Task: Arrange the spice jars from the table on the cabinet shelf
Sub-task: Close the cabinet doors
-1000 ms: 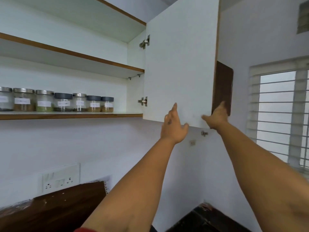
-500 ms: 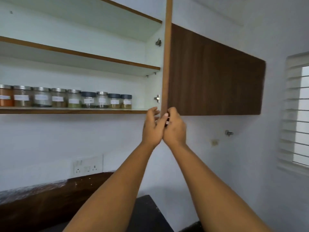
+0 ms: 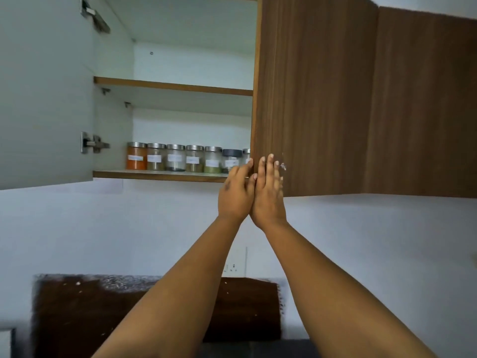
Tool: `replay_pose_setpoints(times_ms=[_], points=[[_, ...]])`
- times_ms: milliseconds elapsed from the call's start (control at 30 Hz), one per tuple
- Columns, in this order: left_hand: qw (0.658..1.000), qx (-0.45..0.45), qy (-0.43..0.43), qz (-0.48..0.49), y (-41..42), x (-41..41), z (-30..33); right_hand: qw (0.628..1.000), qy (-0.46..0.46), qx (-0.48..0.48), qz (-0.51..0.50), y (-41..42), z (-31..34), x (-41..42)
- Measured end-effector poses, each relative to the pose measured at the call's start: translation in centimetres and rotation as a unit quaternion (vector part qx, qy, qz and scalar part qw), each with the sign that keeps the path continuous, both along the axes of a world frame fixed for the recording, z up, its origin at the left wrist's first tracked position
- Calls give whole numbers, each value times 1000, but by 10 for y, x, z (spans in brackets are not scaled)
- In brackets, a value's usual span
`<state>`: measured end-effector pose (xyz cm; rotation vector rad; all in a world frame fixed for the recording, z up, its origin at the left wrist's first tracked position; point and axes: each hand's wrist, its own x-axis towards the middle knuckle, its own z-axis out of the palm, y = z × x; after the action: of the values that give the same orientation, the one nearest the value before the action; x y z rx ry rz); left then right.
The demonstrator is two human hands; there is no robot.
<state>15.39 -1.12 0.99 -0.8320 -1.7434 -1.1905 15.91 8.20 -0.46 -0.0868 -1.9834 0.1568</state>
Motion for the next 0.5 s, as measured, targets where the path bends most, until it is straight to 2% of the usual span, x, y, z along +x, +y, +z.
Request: replay_pose_setpoints(times_ms=[167, 367, 500], points=[[997, -36, 5, 66, -4, -68, 4, 995, -10, 43, -86, -7, -3, -71], [988, -100, -24, 112, -9, -129, 27, 993, -60, 46, -93, -4, -4, -129], [978, -135, -12, 157, -6, -150, 31, 992, -83, 42, -91, 0, 1, -148]])
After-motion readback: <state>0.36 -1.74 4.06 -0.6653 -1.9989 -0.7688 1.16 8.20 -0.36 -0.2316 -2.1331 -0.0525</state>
